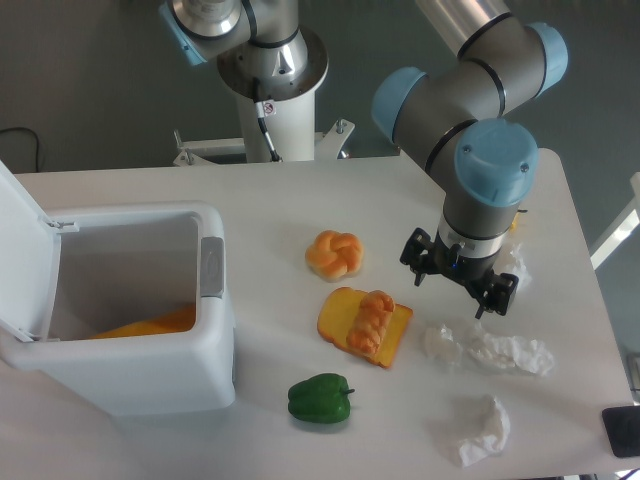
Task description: Close the trash can
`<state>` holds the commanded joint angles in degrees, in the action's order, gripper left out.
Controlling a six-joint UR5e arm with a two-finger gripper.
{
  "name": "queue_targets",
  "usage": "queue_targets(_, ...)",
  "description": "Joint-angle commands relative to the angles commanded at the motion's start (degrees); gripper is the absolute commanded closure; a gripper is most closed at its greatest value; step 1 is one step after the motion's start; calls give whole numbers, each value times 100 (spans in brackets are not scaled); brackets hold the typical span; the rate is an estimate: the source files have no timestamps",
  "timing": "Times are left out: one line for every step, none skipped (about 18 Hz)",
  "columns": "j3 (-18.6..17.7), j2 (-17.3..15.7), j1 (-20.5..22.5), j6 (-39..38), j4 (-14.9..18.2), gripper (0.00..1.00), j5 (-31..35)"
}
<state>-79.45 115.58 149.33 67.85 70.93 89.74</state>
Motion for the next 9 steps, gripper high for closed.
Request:
queue_targets(-44, 0, 0, 8, -26, 0, 0)
queue_targets(-53, -9, 0, 17, -26, 0, 0)
queue_targets(-53, -17, -17, 9, -35, 0, -9)
queue_targets(-62, -9, -26, 0, -44, 0, 9)
queue_targets(-157, -9, -44, -35, -44, 0, 52)
queue_targets(-332, -44, -88, -175, -70, 0, 122)
queue_targets(-456, -114, -114, -394, -157, 0, 132)
queue_targets(-631, -236, -219, -544, -219, 0, 141)
queue_targets(-842, -455, -281, -580, -229, 0, 141)
